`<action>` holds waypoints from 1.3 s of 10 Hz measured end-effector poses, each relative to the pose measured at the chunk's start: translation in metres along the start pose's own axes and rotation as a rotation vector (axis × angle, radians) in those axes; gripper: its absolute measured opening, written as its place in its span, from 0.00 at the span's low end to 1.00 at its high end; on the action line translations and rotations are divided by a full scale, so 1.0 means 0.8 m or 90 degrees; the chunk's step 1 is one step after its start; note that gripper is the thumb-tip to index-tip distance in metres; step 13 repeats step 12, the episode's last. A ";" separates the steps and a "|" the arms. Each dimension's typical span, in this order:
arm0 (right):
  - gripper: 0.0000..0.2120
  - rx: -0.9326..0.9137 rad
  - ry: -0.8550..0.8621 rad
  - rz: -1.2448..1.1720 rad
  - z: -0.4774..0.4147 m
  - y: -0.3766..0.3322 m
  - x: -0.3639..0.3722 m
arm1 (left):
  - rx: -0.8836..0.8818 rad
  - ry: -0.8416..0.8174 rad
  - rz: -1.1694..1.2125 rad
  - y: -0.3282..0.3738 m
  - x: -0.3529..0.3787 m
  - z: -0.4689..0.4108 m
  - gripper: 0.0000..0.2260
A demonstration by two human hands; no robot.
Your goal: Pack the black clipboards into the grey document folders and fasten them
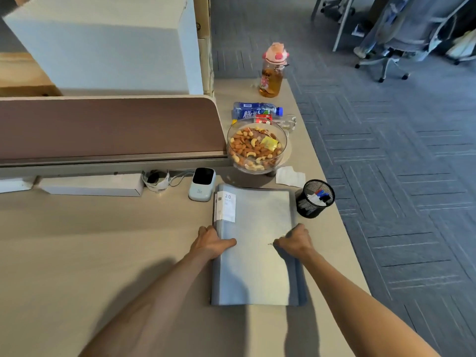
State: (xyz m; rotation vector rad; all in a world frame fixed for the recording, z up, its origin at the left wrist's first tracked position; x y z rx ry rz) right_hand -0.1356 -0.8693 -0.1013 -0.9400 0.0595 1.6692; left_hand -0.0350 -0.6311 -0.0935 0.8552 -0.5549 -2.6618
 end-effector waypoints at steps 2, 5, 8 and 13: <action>0.30 0.010 0.010 0.027 -0.010 0.005 -0.001 | 0.007 -0.006 0.024 0.010 0.009 -0.006 0.33; 0.25 -0.035 0.096 0.029 0.000 0.009 -0.001 | -0.005 0.018 -0.008 0.020 0.019 -0.011 0.37; 0.24 -0.041 0.118 -0.004 0.000 0.012 -0.002 | -0.012 0.023 0.025 0.024 0.029 -0.013 0.40; 0.20 -0.246 0.125 0.036 0.069 -0.038 0.028 | 0.085 0.091 0.044 0.006 -0.003 0.067 0.28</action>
Point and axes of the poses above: each hand's wrist, its own z-axis away from the middle knuckle, its own x-axis out of the palm, y = z × x, the point moved 5 cm from there along -z, towards the middle knuckle, and after that the axes turned 9 degrees about -y, right-handed, at the moved point
